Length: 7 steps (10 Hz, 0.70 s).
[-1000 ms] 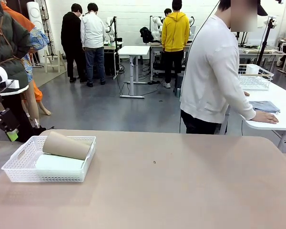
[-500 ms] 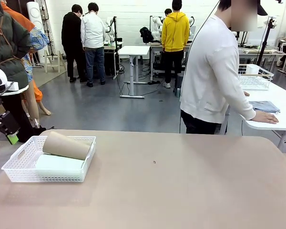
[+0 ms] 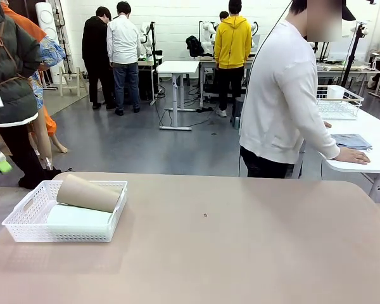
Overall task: Clean and organize the cups into the basket.
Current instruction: Move the Organizing basket back to the left side of the table.
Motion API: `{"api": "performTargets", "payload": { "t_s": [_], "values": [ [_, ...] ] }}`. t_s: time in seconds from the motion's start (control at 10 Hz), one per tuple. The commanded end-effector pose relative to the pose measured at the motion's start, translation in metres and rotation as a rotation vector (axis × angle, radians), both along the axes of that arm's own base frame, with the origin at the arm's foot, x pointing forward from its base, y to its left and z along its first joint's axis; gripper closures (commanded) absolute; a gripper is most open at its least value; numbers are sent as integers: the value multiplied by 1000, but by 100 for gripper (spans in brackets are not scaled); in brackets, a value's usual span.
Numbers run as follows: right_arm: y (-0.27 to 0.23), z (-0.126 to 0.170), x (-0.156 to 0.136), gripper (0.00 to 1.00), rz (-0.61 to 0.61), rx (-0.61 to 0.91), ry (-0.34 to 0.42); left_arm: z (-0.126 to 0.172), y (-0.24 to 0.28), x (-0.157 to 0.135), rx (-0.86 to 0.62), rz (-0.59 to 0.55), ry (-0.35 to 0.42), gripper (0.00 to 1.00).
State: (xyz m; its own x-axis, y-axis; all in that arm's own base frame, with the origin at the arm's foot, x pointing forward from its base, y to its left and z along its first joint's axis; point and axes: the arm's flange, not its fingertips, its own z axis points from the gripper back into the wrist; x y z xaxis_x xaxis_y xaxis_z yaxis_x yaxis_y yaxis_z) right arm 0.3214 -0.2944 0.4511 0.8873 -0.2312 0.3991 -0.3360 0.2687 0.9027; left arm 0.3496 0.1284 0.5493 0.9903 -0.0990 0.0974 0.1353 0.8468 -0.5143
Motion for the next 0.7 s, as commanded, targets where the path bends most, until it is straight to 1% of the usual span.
{"api": "performTargets", "payload": {
  "t_s": [0.0,0.1,0.2,0.3,0.5,0.6],
  "values": [
    [1,2,1,0,-8,0,12,25,53,32,-176,-22,41,0],
    [1,2,1,0,-8,0,12,22,81,38,-214,-5,-9,0],
    [1,2,1,0,-8,0,12,16,112,44,-259,45,-82,0],
    [1,2,1,0,-8,0,12,10,138,47,-317,129,-137,0],
    [1,2,1,0,-8,0,12,4,183,45,-383,228,-172,0],
    [1,2,1,0,-8,0,12,2,208,40,-482,248,-168,0]
  ]
}}
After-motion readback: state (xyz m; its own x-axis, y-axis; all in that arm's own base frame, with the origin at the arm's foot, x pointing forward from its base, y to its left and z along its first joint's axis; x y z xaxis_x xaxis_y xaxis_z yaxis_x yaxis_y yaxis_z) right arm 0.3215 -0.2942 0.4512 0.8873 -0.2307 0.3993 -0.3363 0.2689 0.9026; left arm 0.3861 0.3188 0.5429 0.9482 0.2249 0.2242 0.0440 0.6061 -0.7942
